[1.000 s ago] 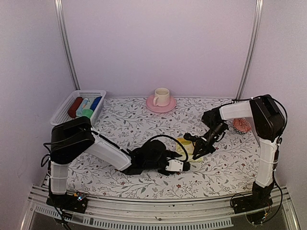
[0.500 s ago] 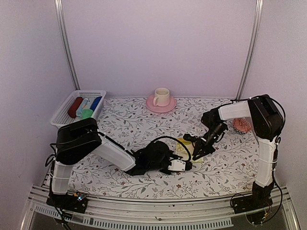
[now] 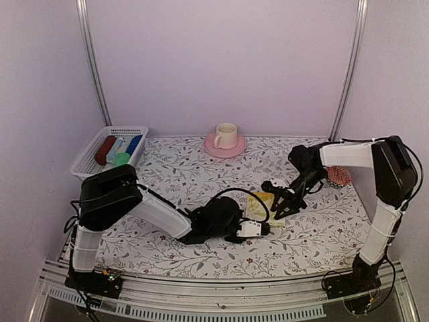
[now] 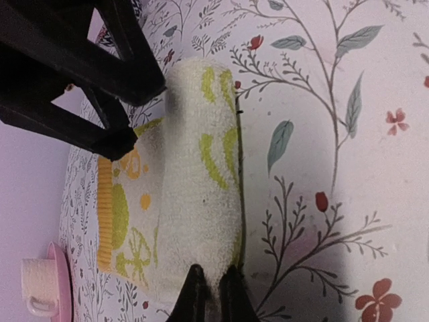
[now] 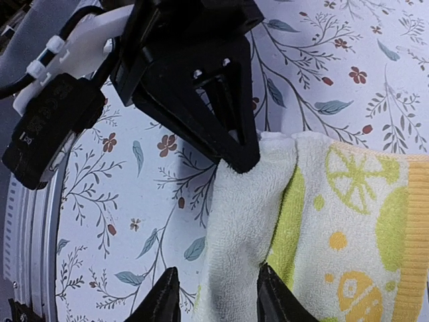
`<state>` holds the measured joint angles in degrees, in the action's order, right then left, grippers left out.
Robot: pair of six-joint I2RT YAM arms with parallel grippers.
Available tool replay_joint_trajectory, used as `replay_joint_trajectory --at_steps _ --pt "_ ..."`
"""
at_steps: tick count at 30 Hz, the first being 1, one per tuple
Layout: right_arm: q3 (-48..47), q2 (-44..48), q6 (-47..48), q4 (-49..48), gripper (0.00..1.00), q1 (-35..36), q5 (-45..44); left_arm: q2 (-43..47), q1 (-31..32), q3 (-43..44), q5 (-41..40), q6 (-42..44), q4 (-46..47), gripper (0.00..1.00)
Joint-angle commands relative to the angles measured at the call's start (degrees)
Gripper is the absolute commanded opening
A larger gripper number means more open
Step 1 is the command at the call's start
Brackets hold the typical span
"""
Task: Roll the towels
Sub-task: Roll the towel at the center of the board.
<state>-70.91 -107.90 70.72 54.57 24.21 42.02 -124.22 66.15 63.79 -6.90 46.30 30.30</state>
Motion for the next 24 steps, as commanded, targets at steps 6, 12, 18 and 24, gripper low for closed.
replay_joint_trajectory --at_steps 6,12,18,24 --pt "13.4 13.0 1.8 -17.9 0.49 0.0 -7.7 0.3 -1.6 6.0 5.8 -13.0 -15.2 0.00" --pt "19.9 18.4 2.0 -27.1 0.50 0.0 -10.6 -0.9 -4.5 11.7 14.3 -19.9 -22.9 0.00" --pt "23.5 20.3 3.8 -31.2 0.50 1.0 -12.0 -4.3 -7.6 18.8 21.5 -25.8 -30.4 0.00" --pt "24.9 21.3 4.2 -33.3 0.50 1.7 -11.8 -6.6 -10.0 23.2 26.9 -28.8 -35.2 0.00"
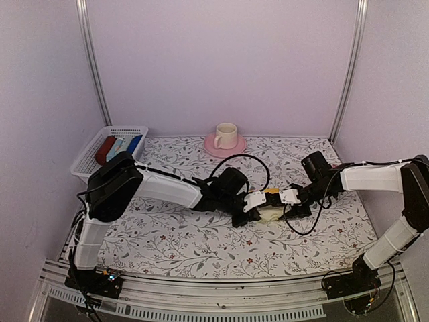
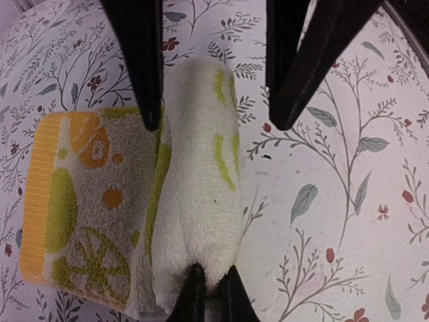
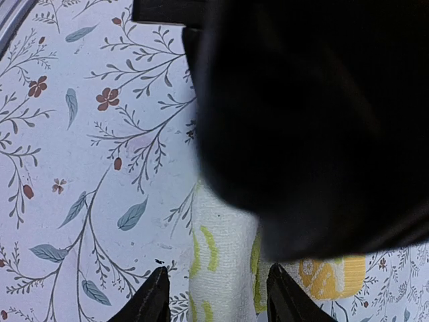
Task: Roll the towels
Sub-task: Roll the towel at the center of the board.
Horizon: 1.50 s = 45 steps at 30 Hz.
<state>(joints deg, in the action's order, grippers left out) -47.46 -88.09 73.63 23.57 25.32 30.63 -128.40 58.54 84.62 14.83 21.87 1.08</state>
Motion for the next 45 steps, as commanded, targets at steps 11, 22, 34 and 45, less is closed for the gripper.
replay_joint_trajectory --at_steps 11,22,34,45 --pt "1.5 2.7 -0.1 -3.2 0.52 -3.5 6.2 -3.8 -3.4 3.6 7.5 -6.2 -6.8 0.00" --pt "7.6 6.5 3.6 -10.2 0.59 -2.3 3.4 -7.9 -7.3 9.7 13.6 -10.8 -12.5 0.00" --pt "6.4 -0.1 -0.9 -15.5 0.55 2.3 -4.6 -11.5 -8.8 14.4 16.2 -12.3 -16.6 0.00" --pt "6.5 -1.9 -2.1 -17.8 0.52 3.1 -8.1 -12.4 -9.7 15.3 17.6 -12.9 -17.5 0.00"
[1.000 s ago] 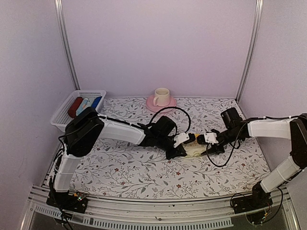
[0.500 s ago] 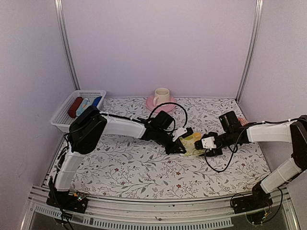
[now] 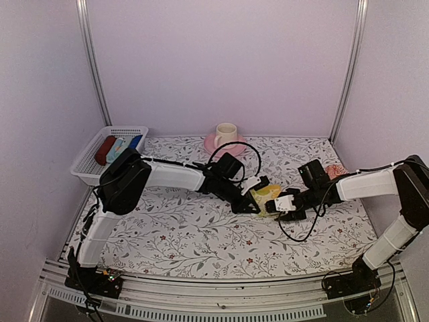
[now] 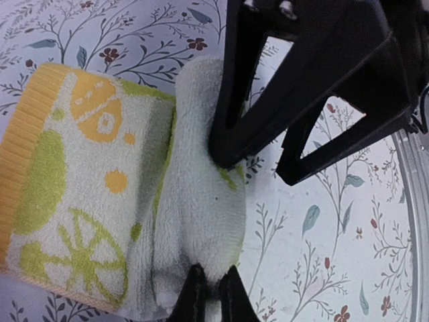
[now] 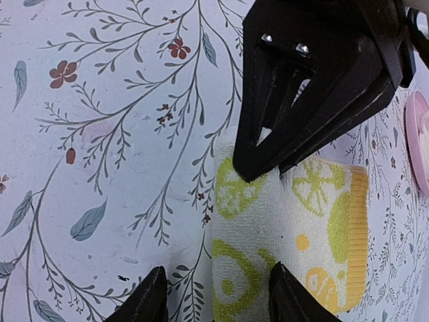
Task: Roll the towels
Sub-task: Roll the towel at the center of the board.
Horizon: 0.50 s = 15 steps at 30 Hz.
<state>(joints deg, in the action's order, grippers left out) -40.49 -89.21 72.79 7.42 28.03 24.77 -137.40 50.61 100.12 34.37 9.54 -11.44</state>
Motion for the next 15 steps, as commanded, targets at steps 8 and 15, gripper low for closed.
replay_joint_trajectory --at_steps 8,15 --pt "0.8 -0.6 -1.4 -5.0 0.53 1.0 -4.4 -4.1 -2.0 0.3 -1.6 -0.5 -5.6 0.00" --pt "0.2 -2.5 -1.9 -5.1 0.48 1.3 -6.2 -4.0 -2.4 0.5 -0.8 -0.8 -5.6 0.00"
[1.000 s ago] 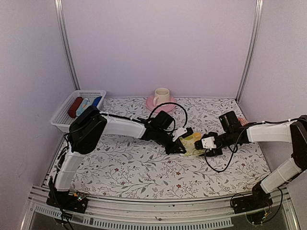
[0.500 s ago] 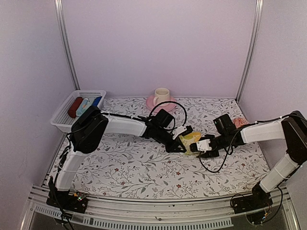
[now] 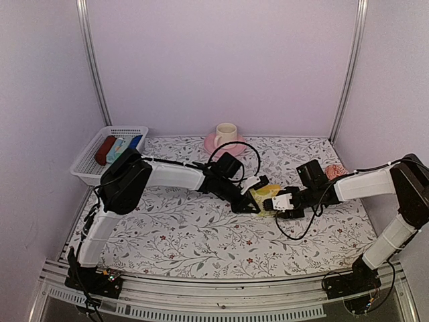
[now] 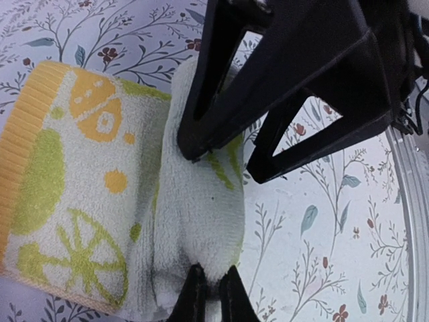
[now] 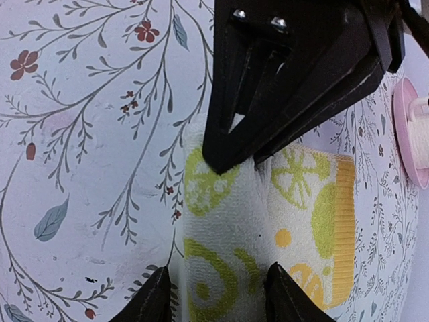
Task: Roll the towels
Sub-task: Roll the towel at the center of the board.
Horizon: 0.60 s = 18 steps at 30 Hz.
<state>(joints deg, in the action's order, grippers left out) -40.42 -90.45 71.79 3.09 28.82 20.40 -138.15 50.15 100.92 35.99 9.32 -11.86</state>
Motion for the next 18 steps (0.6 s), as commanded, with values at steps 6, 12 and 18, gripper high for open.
replay_joint_trajectory --at_steps 6,12,18 --pt "-1.2 -3.8 -0.9 0.8 0.38 1.1 -3.5 -3.0 -2.1 -0.4 -1.9 -0.4 -5.3 0.00" --pt "-3.3 -6.3 -2.4 2.4 0.29 1.3 -4.7 -1.2 -2.4 -2.1 -1.5 0.1 -4.3 0.15" --pt "-6.4 -6.8 -3.3 8.8 0.20 1.3 -2.1 5.2 -2.8 -8.3 -4.4 0.9 0.9 0.52"
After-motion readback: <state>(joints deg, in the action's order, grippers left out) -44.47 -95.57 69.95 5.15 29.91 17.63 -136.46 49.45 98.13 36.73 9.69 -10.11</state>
